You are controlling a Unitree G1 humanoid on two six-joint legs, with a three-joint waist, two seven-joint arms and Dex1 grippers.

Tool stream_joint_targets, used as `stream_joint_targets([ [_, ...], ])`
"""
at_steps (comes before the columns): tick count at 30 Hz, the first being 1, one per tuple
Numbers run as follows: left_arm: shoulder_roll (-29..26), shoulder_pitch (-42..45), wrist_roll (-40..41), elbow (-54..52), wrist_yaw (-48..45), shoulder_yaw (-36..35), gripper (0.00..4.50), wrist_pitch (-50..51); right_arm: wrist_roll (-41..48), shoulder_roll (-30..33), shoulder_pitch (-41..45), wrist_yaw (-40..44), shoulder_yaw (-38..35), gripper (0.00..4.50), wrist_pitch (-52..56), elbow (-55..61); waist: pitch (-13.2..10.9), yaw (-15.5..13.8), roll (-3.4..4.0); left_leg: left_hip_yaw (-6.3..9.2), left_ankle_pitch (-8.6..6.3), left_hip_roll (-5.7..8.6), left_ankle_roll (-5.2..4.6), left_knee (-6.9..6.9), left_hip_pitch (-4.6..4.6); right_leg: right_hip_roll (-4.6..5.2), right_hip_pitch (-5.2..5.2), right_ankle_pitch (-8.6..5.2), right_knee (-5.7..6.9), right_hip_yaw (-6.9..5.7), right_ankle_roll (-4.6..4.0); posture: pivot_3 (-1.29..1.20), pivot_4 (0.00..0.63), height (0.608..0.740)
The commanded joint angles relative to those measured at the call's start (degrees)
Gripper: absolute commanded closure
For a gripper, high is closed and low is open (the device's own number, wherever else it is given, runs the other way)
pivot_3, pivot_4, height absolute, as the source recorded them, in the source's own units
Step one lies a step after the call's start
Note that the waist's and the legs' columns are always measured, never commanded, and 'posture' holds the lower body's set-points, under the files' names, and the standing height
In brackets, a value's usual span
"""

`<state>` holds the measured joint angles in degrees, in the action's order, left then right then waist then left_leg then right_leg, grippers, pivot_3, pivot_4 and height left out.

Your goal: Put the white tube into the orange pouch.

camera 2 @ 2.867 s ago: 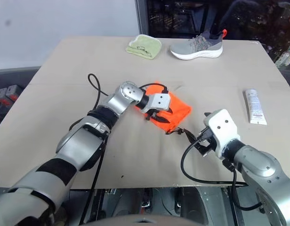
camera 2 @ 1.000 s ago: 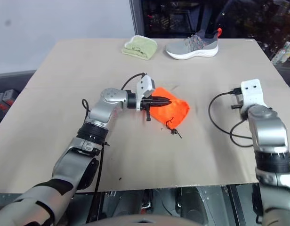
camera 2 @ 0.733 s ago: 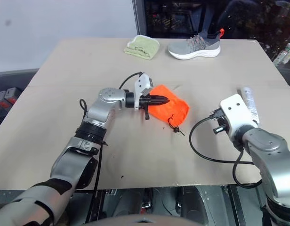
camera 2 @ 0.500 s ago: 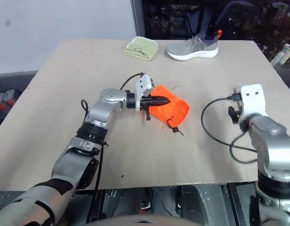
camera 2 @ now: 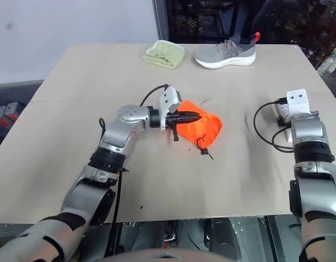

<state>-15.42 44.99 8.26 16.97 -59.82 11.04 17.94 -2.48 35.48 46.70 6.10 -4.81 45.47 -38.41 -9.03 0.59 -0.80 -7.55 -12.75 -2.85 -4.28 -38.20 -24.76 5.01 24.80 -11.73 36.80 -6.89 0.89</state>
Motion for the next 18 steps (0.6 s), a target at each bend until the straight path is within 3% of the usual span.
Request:
stream_joint_targets([
  [1,0.3,0.0,1.5,-3.9,1.4,-0.6,4.50,0.9,-1.2,2.1,-1.4,1.4,0.7,0.08,8.0,2.8,0.0,0.0,0.00,0.00,0.00,0.00,0.00,-0.03,0.00,0.02,-0.01,0.00,0.02,0.00,0.00,0.00,0.150,0.740],
  [5,0.3,-0.2,1.9,-4.7,2.3,-0.6,4.50,1.6,0.6,2.2,-3.9,5.1,0.4,0.08,13.5,8.2,0.0,0.0,0.01,0.13,0.00,-0.03,0.00,-0.06,0.00,0.04,-0.08,0.01,0.03,0.02,-0.02,0.00,0.150,0.740],
  [6,0.3,-0.3,2.0,-4.8,2.4,-0.6,4.50,1.7,1.1,2.1,-4.4,5.8,-0.2,0.31,13.8,7.9,0.0,0.0,0.01,0.13,0.00,-0.03,0.00,-0.06,0.00,0.03,-0.08,0.03,0.03,0.02,-0.04,0.00,0.150,0.740],
  [9,0.2,-0.4,2.2,-5.1,2.6,-0.3,4.50,2.0,2.8,1.6,-5.3,7.0,-2.4,1.24,14.3,7.9,0.0,0.0,0.01,0.12,0.00,-0.06,0.00,-0.06,0.02,-0.01,-0.08,0.11,0.03,-0.03,-0.19,0.00,0.150,0.740],
  [13,0.1,-0.3,2.4,-4.6,2.6,-0.4,4.50,1.9,4.1,1.3,-6.8,8.1,-3.3,3.36,13.9,12.6,0.0,-0.2,0.01,0.12,0.00,-0.05,0.00,-0.06,0.00,-0.01,-0.08,0.11,0.01,-0.10,-0.18,0.00,0.150,0.740],
  [16,0.1,-0.2,2.4,-4.3,2.6,-0.4,4.50,1.9,4.6,1.2,-8.5,8.4,-4.0,4.44,14.5,17.4,0.0,0.1,-0.01,0.11,0.00,-0.05,-0.01,-0.08,0.00,-0.01,-0.09,0.09,0.01,-0.08,-0.14,0.00,0.150,0.740],
  [18,0.1,-0.1,2.4,-4.1,2.6,-0.4,4.50,1.9,5.0,1.1,-9.5,8.6,-4.5,4.48,15.5,20.7,0.0,0.1,-0.01,0.10,0.00,-0.06,0.00,-0.08,0.02,-0.01,-0.08,0.01,0.02,-0.07,-0.01,0.00,0.150,0.740],
])
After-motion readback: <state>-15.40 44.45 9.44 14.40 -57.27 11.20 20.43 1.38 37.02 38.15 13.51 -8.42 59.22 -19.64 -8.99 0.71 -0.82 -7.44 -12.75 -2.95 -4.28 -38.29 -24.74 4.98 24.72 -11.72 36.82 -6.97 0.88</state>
